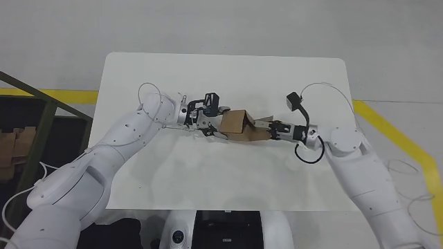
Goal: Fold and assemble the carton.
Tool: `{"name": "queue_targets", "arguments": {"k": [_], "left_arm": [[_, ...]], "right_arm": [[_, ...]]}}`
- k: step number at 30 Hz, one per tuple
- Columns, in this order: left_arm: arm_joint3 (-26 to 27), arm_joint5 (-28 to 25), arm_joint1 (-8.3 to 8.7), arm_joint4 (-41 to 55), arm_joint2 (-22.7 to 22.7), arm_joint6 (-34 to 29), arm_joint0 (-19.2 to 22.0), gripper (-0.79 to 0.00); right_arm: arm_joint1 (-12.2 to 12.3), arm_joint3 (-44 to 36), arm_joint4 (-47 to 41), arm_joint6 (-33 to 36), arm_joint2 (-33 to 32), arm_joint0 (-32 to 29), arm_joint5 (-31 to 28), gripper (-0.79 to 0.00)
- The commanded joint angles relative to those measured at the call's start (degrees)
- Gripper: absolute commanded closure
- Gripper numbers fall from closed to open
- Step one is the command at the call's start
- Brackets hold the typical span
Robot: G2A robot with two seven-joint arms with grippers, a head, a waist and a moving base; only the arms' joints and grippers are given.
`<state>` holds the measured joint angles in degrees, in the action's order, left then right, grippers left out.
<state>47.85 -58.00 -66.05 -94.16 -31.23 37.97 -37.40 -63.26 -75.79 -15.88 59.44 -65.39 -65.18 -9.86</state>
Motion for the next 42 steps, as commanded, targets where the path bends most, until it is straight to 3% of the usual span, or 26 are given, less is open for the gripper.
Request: {"name": "queue_targets", "arguments": {"k": [1, 6, 10, 11, 13, 14, 15, 32, 34, 36, 38, 41, 42], "left_arm": [[0.01, 0.0, 0.01, 0.07, 0.14, -0.16, 0.09, -0.628], [0.02, 0.0, 0.02, 0.22, 0.39, -0.54, 0.24, -0.628], [0.08, 0.0, 0.04, 0.4, 0.53, -0.73, 0.31, -0.619], [0.1, 0.0, 0.06, 0.4, 0.55, -0.8, 0.36, -0.619], [0.19, 0.0, 0.1, 0.49, 0.52, -0.74, 0.4, -0.619], [0.23, 0.0, 0.12, 0.52, 0.51, -0.74, 0.41, -0.616], [0.36, 0.0, 0.15, 0.52, 0.5, -0.71, 0.43, -0.616], [4.75, 0.82, 1.39, -0.17, -1.49, -3.8, -0.44, -0.653], [5.34, 0.69, 1.53, -0.02, -1.81, -4.68, -0.72, -0.668], [5.83, 0.57, 1.67, 0.2, -2.15, -5.48, -0.98, -0.68], [6.27, 0.43, 1.79, 0.35, -2.45, -6.24, -1.22, -0.68], [6.87, 0.28, 1.94, 0.6, -2.87, -7.24, -1.56, -0.686], [7.01, 0.2, 1.98, 0.66, -2.99, -7.59, -1.65, -0.69]], "right_arm": [[0.1, 0.29, -2.63, 1.14, -0.78, -0.7, -1.02, -0.342], [0.18, 1.6, -4.62, 1.06, -1.44, -1.29, -1.58, -0.32], [0.45, 1.34, -0.88, -1.39, -1.73, -1.3, -0.24, -0.329], [0.51, 0.88, 0.02, -1.83, -1.7, -1.36, 0.2, -0.305], [0.59, -0.15, 2.27, -2.51, -1.26, -1.38, 1.45, -0.092], [0.59, -0.55, 3.07, -2.81, -0.98, -1.34, 2.12, -0.025], [0.59, -0.78, 4.0, -3.16, -0.7, -1.19, 2.86, 0.0], [-0.01, -5.21, 15.28, -8.34, 4.36, 1.41, 9.91, 0.0], [0.07, -5.87, 15.46, -8.52, 4.1, 1.15, 9.94, -0.099], [0.2, -6.62, 15.58, -8.61, 3.7, 0.67, 10.05, -0.314], [0.35, -7.46, 15.55, -8.84, 3.15, 0.04, 9.95, -0.406], [0.57, -8.65, 15.08, -8.8, 2.31, -0.96, 9.8, -0.656], [0.63, -8.99, 14.77, -8.73, 2.03, -1.26, 9.6, -0.696]]}}
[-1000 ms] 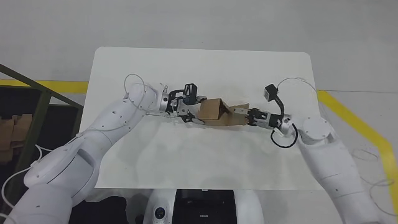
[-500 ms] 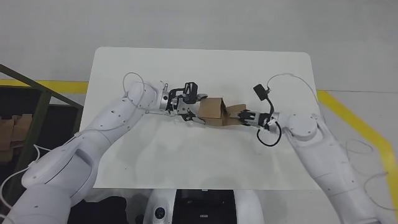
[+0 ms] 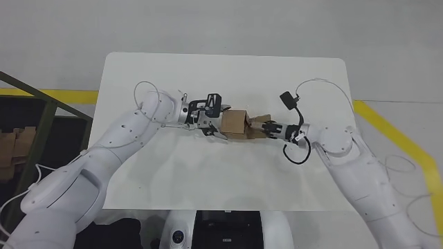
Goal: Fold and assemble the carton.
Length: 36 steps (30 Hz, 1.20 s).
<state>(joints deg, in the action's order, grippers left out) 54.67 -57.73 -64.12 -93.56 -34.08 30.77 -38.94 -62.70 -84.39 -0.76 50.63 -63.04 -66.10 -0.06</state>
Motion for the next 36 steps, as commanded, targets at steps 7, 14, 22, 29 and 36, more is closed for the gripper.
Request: {"name": "queue_targets", "arguments": {"k": [7, 14, 22, 29, 36], "left_arm": [[1.25, -0.24, 0.26, 0.48, -0.92, -2.11, -0.67, -0.69], [1.88, -0.28, 0.42, 0.84, -1.14, -3.24, -1.05, -0.683], [2.39, -0.28, 0.49, 1.32, -1.05, -4.51, -1.07, -0.686], [3.33, -0.28, 0.61, 1.86, -1.43, -6.0, -1.16, -0.662], [4.05, -0.25, 0.75, 2.28, -2.21, -7.46, -1.6, -0.588]], "right_arm": [[0.28, -1.19, -8.39, 2.81, -2.69, -2.22, -4.94, -0.785], [0.45, 1.44, -15.1, 5.43, -4.63, -3.2, -7.87, -0.48], [0.18, 2.56, -18.19, 5.74, -4.09, -2.95, -9.83, -0.265], [-0.02, 2.57, -17.43, 4.21, -3.26, -2.39, -9.28, -0.197], [-0.19, 3.76, -17.04, 2.51, -2.89, -1.66, -8.48, -0.215]]}}
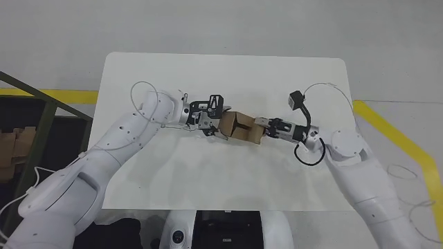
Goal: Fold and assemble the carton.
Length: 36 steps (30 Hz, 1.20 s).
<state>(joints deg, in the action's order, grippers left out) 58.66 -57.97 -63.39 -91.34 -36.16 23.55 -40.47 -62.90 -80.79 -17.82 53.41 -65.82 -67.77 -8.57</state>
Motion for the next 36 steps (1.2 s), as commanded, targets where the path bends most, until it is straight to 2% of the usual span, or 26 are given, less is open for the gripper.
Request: {"name": "queue_targets", "arguments": {"k": [1, 4, 6, 8, 9, 11, 13, 14, 18, 23, 28, 36], "left_arm": [[0.15, -0.03, 0.05, 0.03, -0.22, -0.46, -0.13, -0.588], [0.43, -0.03, 0.14, 0.14, -0.52, -0.92, -0.31, -0.606], [0.62, -0.03, 0.2, 0.17, -0.71, -1.16, -0.45, -0.613], [0.78, -0.03, 0.24, 0.3, -0.86, -1.42, -0.57, -0.606], [0.86, -0.03, 0.26, 0.35, -0.91, -1.53, -0.62, -0.606], [0.92, -0.03, 0.29, 0.57, -0.93, -1.73, -0.72, -0.603], [0.97, -0.03, 0.3, 0.83, -0.87, -1.84, -0.79, -0.594], [0.96, -0.03, 0.31, 1.03, -0.79, -1.81, -0.81, -0.591], [0.58, -0.03, 0.34, 1.88, -0.34, -1.62, -0.62, -0.588], [0.26, -0.03, 0.42, 2.53, 0.45, -1.35, -0.23, -0.563], [0.01, -0.03, 0.51, 3.08, 1.05, -1.34, 0.16, -0.545], [0.3, -0.03, 0.7, 3.07, 1.32, -1.52, 0.55, -0.542]], "right_arm": [[0.03, 0.27, -0.12, -0.41, -0.29, -0.03, 0.04, -0.222], [0.17, -0.04, -0.81, -0.29, -1.11, -0.51, -0.5, -0.274], [0.31, -0.47, -1.15, -0.06, -1.76, -0.94, -0.95, -0.369], [0.38, -0.98, -2.52, 0.7, -2.28, -1.49, -1.7, -0.548], [0.42, -1.12, -3.33, 1.34, -2.49, -1.72, -2.1, -0.57], [0.37, -0.96, -7.18, 3.54, -2.86, -2.25, -3.51, -0.533], [0.4, 0.26, -9.07, 5.42, -3.25, -2.26, -4.45, -0.385], [0.38, 0.69, -9.91, 6.15, -3.24, -2.25, -4.68, -0.348], [0.21, 2.82, -12.11, 8.1, -2.75, -1.88, -5.26, -0.234], [-0.33, 5.74, -16.88, 11.16, -1.57, -0.87, -6.65, -0.139], [-0.86, 8.89, -18.09, 12.25, -0.2, 0.83, -7.52, -0.114], [-0.72, 8.1, -10.29, 8.26, 0.37, 2.07, -6.59, -0.114]]}}
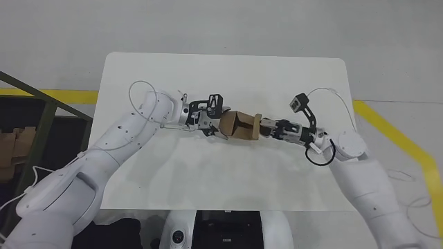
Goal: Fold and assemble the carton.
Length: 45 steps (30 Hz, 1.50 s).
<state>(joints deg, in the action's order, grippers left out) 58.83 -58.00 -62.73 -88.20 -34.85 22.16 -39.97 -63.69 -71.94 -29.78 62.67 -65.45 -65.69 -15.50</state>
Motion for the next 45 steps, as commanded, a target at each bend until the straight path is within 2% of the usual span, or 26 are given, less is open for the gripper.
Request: {"name": "queue_targets", "arguments": {"k": [1, 6, 13, 25, 35, 45], "left_arm": [[0.32, 0.0, 0.07, -0.1, 0.0, -0.23, 0.1, -0.545], [1.82, 0.0, 0.34, -0.28, -0.4, -0.96, 0.18, -0.557], [4.49, 0.0, 0.98, -0.12, -1.69, -3.0, -0.19, -0.566], [6.91, 0.0, 1.52, 2.38, -2.4, -9.63, -1.1, -0.594], [7.81, 0.0, 1.76, 4.93, -1.95, -13.26, -0.84, -0.6], [9.07, 0.0, 1.99, 6.69, -1.6, -15.7, -0.63, -0.591]], "right_arm": [[0.14, -1.55, 2.8, -1.67, -0.03, -0.12, 0.67, -0.117], [0.63, -6.32, 11.16, -6.16, -0.09, -0.81, 4.03, -0.105], [0.99, -11.96, 18.58, -10.46, 0.37, -2.1, 8.64, -0.102], [1.16, -14.61, 19.14, -12.0, -0.2, -3.5, 8.39, -0.194], [1.49, -17.69, 21.5, -12.56, -0.74, -4.49, 9.11, -0.197], [1.75, -20.94, 27.28, -14.18, -0.06, -5.12, 13.18, -0.194]]}}
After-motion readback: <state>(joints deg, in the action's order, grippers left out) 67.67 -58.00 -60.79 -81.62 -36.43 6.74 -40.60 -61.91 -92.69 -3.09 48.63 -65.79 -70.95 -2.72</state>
